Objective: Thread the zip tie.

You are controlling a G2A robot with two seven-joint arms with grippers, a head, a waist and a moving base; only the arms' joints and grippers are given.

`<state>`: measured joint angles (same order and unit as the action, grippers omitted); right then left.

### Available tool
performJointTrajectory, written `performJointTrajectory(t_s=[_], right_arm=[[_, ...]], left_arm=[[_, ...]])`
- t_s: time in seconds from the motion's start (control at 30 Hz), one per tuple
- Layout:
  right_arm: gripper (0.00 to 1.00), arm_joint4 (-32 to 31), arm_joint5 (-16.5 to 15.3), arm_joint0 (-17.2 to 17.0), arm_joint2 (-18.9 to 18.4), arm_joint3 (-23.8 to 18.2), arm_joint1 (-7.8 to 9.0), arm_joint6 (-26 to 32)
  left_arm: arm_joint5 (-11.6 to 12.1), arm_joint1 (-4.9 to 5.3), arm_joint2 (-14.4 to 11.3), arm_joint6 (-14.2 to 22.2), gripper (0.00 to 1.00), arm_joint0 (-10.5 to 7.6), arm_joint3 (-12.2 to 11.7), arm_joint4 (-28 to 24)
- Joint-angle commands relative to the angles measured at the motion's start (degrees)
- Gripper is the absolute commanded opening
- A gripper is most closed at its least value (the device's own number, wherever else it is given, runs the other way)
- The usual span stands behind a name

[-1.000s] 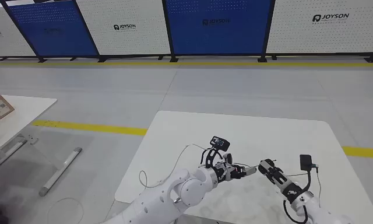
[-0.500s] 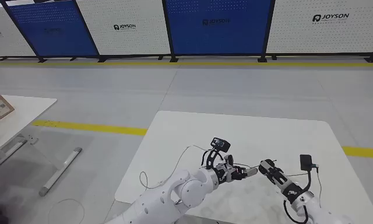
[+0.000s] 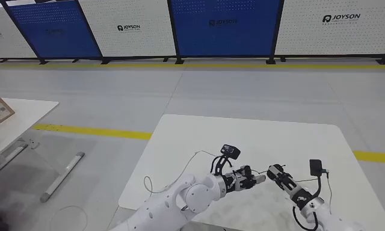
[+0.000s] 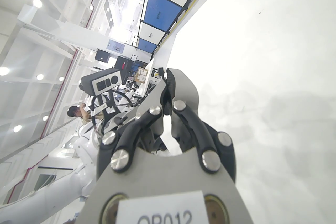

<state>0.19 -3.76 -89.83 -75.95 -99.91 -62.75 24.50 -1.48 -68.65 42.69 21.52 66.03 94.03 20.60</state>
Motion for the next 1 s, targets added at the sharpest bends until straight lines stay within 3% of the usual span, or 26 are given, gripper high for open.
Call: performJointTrajectory(t_s=[0.0, 0.2, 0.6, 0.87, 0.93, 0.97], right_arm=[[0.0, 0.0, 0.0, 0.0, 0.0, 0.0, 0.0, 0.0], [0.0, 0.0, 0.0, 0.0, 0.0, 0.0, 0.0, 0.0], [0.0, 0.0, 0.0, 0.0, 0.0, 0.0, 0.0, 0.0], [0.0, 0.0, 0.0, 0.0, 0.0, 0.0, 0.0, 0.0], [0.0, 0.0, 0.0, 0.0, 0.0, 0.0, 0.0, 0.0], [0.0, 0.0, 0.0, 0.0, 0.0, 0.0, 0.0, 0.0]], left_arm=[[0.4, -0.04, 0.13, 0.25, 0.06, -0.02, -0.13, -0.47], [0.74, -0.09, 0.66, 0.36, 0.17, 0.17, 0.04, -0.99], [0.69, 0.05, 1.56, 0.66, 0.57, 1.2, 1.26, -0.48], [0.56, -0.11, 2.36, 0.21, 0.47, 1.47, 1.21, -2.5], [0.35, -0.17, 2.41, 0.25, 0.49, 1.34, 0.88, -2.49], [0.11, -0.19, 2.34, 0.44, 0.66, 1.26, 0.78, -2.28]])
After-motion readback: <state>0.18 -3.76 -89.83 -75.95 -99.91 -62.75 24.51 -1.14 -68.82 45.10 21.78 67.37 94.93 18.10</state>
